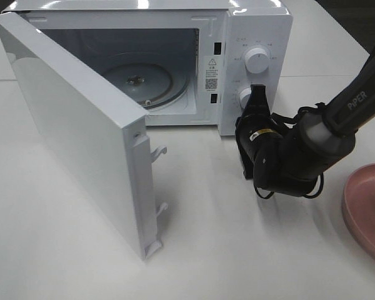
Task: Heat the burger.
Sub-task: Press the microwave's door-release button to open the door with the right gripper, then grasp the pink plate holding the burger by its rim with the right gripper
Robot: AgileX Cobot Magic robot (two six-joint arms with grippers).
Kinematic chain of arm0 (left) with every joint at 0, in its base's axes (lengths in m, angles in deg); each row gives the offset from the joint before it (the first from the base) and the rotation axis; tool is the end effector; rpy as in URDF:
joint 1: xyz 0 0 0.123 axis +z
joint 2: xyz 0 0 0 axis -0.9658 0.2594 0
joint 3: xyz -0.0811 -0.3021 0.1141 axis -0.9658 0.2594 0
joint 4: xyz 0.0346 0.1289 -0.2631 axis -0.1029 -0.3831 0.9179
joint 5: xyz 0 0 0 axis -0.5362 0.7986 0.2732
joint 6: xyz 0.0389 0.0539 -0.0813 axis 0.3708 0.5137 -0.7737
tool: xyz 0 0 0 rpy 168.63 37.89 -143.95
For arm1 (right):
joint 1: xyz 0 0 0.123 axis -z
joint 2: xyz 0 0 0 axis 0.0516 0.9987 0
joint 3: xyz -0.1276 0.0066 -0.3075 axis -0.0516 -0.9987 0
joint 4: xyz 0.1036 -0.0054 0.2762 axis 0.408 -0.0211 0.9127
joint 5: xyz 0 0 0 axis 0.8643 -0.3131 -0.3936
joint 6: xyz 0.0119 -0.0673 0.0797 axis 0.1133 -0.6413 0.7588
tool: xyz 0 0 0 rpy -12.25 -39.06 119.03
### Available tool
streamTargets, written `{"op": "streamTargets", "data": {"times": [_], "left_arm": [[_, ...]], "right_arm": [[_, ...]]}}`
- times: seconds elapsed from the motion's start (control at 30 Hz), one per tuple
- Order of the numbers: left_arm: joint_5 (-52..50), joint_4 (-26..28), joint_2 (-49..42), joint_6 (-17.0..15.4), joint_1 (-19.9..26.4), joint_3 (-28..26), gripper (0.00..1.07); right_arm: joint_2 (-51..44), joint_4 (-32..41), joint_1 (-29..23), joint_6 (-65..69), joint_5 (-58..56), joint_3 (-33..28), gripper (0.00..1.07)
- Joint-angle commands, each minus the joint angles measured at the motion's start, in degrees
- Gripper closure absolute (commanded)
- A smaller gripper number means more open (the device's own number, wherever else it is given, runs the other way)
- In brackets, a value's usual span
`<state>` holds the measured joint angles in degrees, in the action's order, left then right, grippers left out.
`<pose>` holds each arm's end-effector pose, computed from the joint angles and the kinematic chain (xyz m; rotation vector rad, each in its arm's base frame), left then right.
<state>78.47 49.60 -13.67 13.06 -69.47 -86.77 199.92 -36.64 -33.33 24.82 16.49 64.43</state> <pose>-0.0010 -0.0098 0.2939 -0.0628 2.0125 -0.0460 0.3983 0.1704 0.0707 1.4199 1.3798 1.0381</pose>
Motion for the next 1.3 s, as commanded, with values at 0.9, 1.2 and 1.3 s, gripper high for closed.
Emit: {"op": "streamTargets", "data": {"times": [0.9,1.2,1.3], "left_arm": [[-0.17,0.4,-1.26,-0.06,0.06,0.06,0.09],[-0.17,0.4,-1.26,-0.06,0.06,0.06,0.09],[-0.17,0.4,-1.26,-0.06,0.06,0.06,0.09]], "right_arm": [[-13.12,-9.45,1.89,-2.35,-10.77,-11.0,1.07],[-20.23,-9.91,1.89,-12.49,-19.94,-14.38,1.07],[-24.24,-10.2,1.89,-21.43,-27.1,-14.67,1.07]]}}
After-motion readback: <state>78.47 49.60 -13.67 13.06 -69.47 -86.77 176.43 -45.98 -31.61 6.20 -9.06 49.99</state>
